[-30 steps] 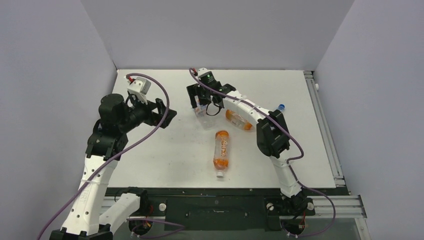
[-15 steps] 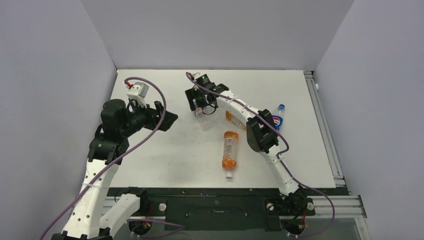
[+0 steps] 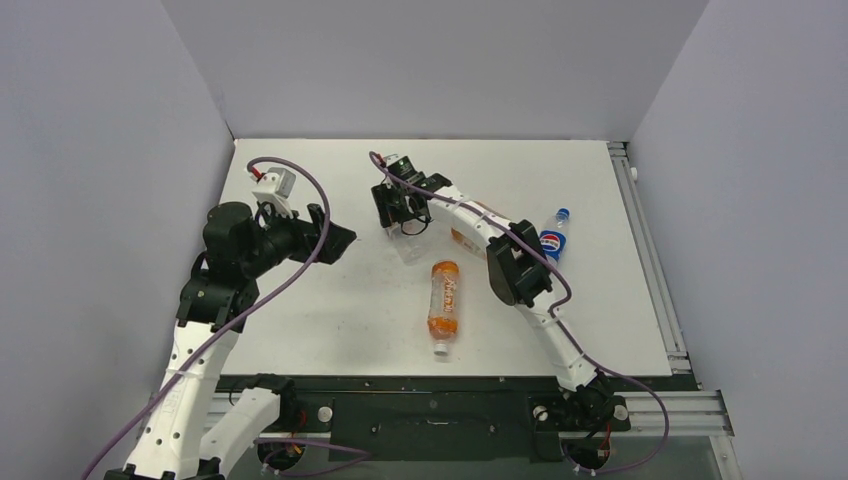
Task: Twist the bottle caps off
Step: Pick up the plastic bottle at the center of the board, then unscrew the bottle cap from the plastic bottle.
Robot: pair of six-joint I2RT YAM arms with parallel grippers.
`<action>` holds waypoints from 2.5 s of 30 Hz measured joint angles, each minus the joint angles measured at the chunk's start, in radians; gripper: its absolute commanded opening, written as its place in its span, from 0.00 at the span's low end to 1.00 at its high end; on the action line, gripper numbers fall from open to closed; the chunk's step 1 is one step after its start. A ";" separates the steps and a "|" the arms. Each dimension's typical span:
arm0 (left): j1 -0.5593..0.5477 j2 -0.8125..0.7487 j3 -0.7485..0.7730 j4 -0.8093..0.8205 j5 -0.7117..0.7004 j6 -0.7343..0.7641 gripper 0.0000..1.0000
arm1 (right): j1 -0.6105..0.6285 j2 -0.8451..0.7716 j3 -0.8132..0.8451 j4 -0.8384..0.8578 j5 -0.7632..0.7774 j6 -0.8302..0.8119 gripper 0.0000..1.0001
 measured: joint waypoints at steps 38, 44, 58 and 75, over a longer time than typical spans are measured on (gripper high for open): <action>-0.208 -0.093 0.001 0.319 0.197 0.021 0.97 | 0.513 -1.055 -0.864 1.036 0.544 0.029 0.47; -0.211 -0.088 0.001 0.359 0.158 0.048 0.89 | 0.565 -1.058 -0.864 1.048 0.565 0.002 0.47; -0.218 -0.088 0.006 0.406 0.183 0.126 0.25 | 0.576 -1.114 -0.855 0.970 0.507 -0.003 0.79; -0.231 -0.150 -0.019 0.329 0.361 0.449 0.09 | 0.452 -1.219 -0.475 0.499 0.113 0.031 0.72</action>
